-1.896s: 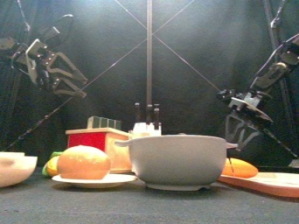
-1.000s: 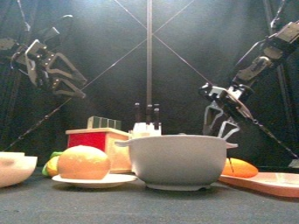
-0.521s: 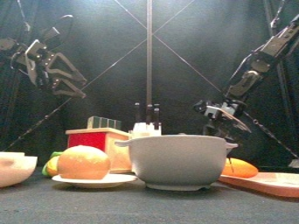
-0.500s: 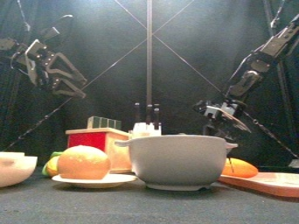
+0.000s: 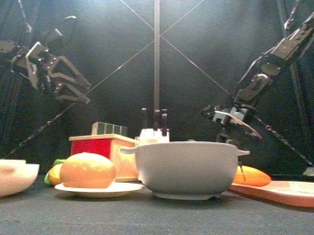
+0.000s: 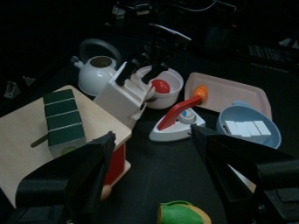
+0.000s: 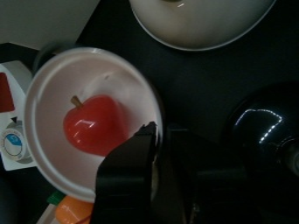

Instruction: Grab pot

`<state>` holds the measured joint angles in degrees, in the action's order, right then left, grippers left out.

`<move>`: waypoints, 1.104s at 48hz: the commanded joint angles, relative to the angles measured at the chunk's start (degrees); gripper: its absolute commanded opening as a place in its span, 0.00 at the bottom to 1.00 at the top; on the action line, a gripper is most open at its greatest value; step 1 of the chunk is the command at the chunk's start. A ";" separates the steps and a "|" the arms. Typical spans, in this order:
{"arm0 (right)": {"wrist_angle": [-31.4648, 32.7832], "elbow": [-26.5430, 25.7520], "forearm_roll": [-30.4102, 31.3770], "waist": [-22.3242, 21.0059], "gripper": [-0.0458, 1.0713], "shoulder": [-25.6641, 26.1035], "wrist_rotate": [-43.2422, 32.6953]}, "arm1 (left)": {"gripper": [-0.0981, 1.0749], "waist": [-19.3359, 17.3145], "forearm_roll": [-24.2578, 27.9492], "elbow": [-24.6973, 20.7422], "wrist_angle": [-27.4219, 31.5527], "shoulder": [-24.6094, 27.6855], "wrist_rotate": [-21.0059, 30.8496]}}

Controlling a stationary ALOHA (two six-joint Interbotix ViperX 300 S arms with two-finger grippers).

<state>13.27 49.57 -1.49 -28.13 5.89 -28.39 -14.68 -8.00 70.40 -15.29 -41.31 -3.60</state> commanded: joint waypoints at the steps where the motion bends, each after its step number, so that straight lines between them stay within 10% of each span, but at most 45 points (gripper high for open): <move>1: 0.44 -1.05 -0.18 0.09 0.50 1.32 0.09 | 0.95 -0.18 0.18 -0.70 -0.18 0.09 -0.09; 53: 1.93 0.53 -1.32 0.18 0.42 10.20 0.09 | 0.95 -0.18 0.18 -0.70 -0.18 0.09 0.00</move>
<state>15.29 50.54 -2.64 -28.04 14.68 -28.39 -14.77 -7.91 70.40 -15.21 -41.31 -3.60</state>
